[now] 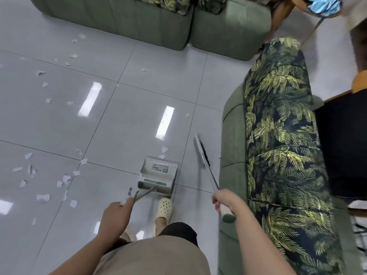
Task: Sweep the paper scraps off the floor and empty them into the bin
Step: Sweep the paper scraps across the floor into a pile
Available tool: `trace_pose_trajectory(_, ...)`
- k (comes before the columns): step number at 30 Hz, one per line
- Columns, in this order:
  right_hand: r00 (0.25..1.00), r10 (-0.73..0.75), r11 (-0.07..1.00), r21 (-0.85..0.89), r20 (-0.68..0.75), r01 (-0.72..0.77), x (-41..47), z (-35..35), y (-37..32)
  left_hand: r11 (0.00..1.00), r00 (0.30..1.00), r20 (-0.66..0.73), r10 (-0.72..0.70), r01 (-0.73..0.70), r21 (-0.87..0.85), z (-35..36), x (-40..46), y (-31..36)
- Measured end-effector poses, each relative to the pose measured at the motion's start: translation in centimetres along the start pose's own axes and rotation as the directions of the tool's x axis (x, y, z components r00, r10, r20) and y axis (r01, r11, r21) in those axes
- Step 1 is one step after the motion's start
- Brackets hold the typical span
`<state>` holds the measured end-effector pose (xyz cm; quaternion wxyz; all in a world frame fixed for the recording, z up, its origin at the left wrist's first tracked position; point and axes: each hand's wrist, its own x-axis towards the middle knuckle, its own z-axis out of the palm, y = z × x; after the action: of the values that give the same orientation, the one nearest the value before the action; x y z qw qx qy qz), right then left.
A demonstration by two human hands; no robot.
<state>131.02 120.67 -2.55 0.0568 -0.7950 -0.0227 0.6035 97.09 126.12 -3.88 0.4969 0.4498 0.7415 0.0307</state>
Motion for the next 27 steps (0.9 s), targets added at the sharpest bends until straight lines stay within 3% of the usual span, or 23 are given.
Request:
trace_pose_trajectory(3, 0.998, -0.037, 0.998, 0.039, -0.057, 0.039, -0.8, -2.2, 1.6, 0.998, 0.999, 0.006, 0.034, -0.034, 0.046, 0.3, 0.2, 0.5)
trace_pose_trajectory(10, 0.986, -0.033, 0.996, -0.086, -0.161, 0.019, 2.5, -2.4, 2.7, 0.990, 0.997, 0.065, 0.040, -0.048, 0.131, -0.2, 1.9, 1.6)
trace_pose_trajectory(15, 0.995, 0.036, 0.967, -0.247, -0.091, -0.057, 5.4, -0.7, 3.0, 0.985, 0.997, 0.063, 0.046, -0.056, 0.166, -1.3, 2.7, 1.2)
trace_pose_trajectory(21, 0.993, 0.101, 0.979, 0.169, 0.062, -0.110, 1.7, 1.3, 1.2, 0.987, 0.998, 0.057, 0.019, -0.028, 0.156, -1.6, 2.8, 0.9)
trace_pose_trajectory(27, 0.997, 0.042, 0.976, 0.209, 0.069, -0.056, -2.2, -1.1, 5.3, 0.984, 0.996, 0.084, 0.029, -0.044, 0.175, -1.5, 3.7, 1.9)
